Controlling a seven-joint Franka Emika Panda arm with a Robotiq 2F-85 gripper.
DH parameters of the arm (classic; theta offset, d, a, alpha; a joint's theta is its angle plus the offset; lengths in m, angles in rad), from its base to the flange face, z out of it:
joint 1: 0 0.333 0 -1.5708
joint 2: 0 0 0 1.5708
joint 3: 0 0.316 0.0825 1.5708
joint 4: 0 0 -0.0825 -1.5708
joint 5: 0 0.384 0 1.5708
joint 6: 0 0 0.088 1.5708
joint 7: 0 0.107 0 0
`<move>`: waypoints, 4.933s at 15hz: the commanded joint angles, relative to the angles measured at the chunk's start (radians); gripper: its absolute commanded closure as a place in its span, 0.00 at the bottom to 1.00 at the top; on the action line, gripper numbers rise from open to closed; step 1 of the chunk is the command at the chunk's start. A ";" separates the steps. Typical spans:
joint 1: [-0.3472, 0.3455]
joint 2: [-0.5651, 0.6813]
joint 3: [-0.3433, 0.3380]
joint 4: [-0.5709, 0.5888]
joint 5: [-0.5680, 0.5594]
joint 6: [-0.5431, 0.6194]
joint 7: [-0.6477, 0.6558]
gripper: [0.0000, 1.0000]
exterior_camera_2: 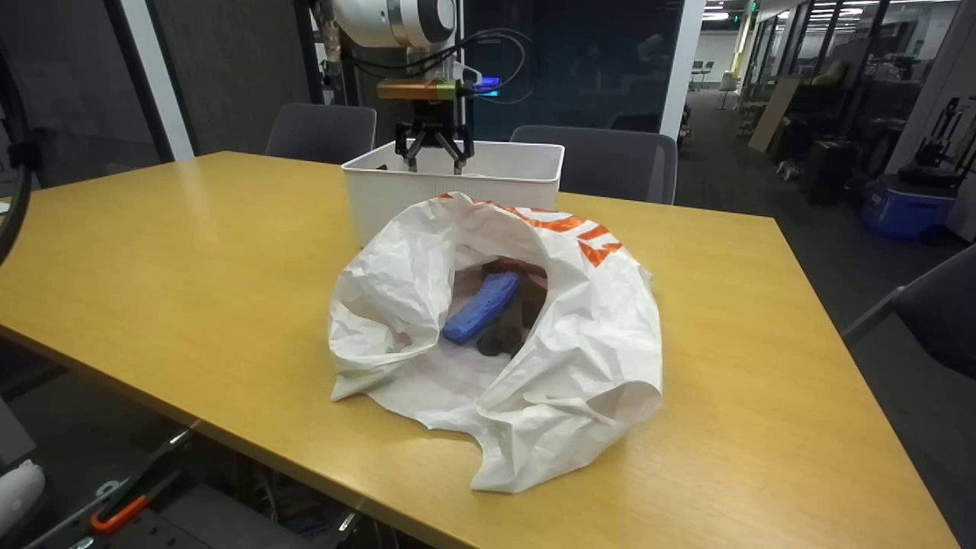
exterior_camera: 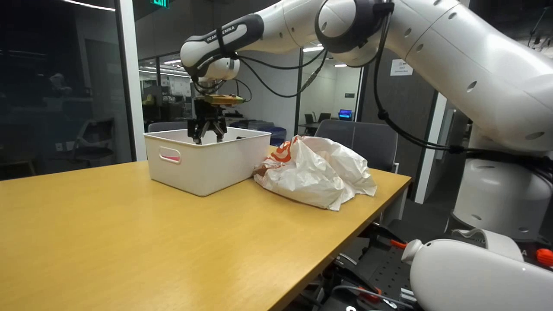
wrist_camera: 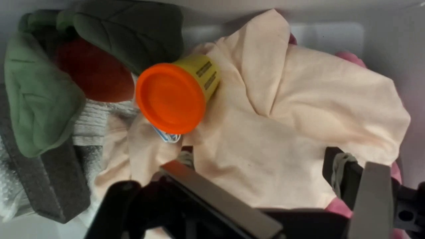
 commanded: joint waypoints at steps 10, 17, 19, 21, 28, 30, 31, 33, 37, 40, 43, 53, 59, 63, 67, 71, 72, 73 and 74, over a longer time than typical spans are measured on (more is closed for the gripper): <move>0.035 0.248 -0.047 0.390 0.001 -0.215 -0.011 0.34; 0.023 0.254 -0.032 0.424 -0.001 -0.219 0.005 0.88; 0.022 0.253 -0.034 0.427 -0.002 -0.221 0.008 0.99; 0.021 0.248 -0.035 0.426 -0.002 -0.220 0.011 1.00; 0.031 0.201 -0.074 0.451 -0.057 -0.165 0.002 0.97; 0.046 0.181 -0.097 0.467 -0.107 -0.131 -0.012 0.97; 0.053 0.169 -0.108 0.473 -0.135 -0.111 -0.016 0.97; 0.068 0.135 -0.127 0.481 -0.188 -0.076 -0.015 0.97; 0.099 0.041 -0.164 0.495 -0.277 -0.050 0.017 0.97; 0.131 -0.026 -0.206 0.501 -0.349 -0.078 0.058 0.97; 0.163 -0.097 -0.244 0.492 -0.404 -0.168 0.126 0.97; 0.263 -0.304 -0.300 0.476 -0.465 -0.737 0.355 0.97; 0.275 -0.450 -0.406 0.285 -0.303 -0.981 0.421 0.97; 0.230 -0.529 -0.397 0.104 -0.177 -0.990 0.446 0.97; 0.176 -0.600 -0.413 -0.113 -0.009 -0.926 0.550 0.97; 0.155 -0.651 -0.429 -0.322 0.007 -0.771 0.586 0.97; 0.152 -0.662 -0.432 -0.375 -0.006 -0.735 0.586 0.97; 0.149 -0.674 -0.435 -0.429 -0.015 -0.699 0.581 0.97; 0.148 -0.685 -0.437 -0.486 -0.029 -0.669 0.573 0.97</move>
